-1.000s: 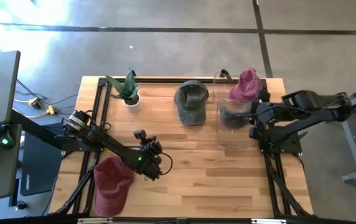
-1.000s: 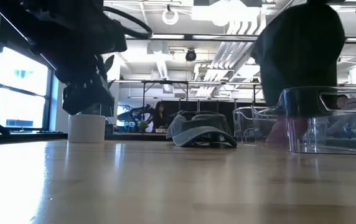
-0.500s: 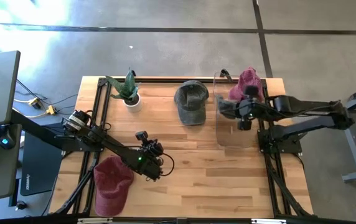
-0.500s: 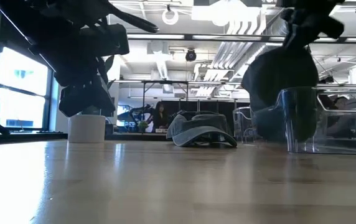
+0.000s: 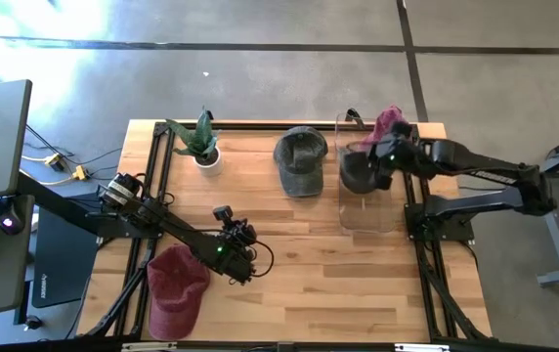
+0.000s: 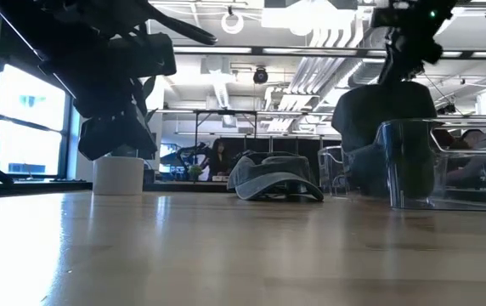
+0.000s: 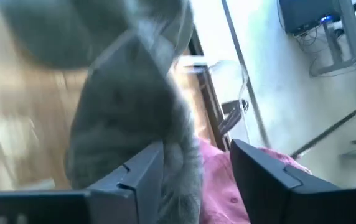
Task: Pick & Place hat
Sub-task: Put the bottom gray cap into the bottom transparent bin, then put the red cap into the top transparent bin
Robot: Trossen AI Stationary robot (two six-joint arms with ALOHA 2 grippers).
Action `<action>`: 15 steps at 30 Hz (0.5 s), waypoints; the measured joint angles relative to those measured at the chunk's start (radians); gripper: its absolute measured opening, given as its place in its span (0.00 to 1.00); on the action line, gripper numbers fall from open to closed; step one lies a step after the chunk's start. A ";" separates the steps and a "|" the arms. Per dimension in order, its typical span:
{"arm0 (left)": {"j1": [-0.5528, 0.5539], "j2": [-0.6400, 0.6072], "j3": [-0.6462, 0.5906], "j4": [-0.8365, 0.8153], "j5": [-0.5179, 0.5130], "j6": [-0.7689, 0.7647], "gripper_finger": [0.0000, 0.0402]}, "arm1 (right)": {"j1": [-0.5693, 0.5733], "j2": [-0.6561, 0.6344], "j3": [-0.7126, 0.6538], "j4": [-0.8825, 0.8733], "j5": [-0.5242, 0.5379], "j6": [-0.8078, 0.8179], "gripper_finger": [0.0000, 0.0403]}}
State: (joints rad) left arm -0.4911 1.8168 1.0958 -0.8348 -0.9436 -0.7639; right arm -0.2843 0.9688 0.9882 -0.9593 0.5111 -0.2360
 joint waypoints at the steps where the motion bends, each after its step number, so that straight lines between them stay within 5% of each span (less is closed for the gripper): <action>1: 0.000 0.000 0.000 0.001 0.000 0.000 0.00 | -0.017 0.000 0.021 0.001 -0.016 0.022 0.46; 8: 0.000 0.000 0.000 0.004 0.005 0.000 0.00 | -0.089 0.000 0.136 -0.021 -0.075 0.232 0.50; 13: 0.000 0.000 0.000 0.004 0.015 0.000 0.00 | -0.088 0.007 0.143 -0.057 -0.470 0.224 0.43; 15: 0.000 0.000 0.000 0.004 0.014 0.000 0.00 | -0.088 0.024 0.143 -0.098 -0.534 0.245 0.35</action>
State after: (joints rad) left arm -0.4911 1.8168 1.0962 -0.8305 -0.9292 -0.7639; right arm -0.3722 0.9926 1.1313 -1.0570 -0.0224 0.0092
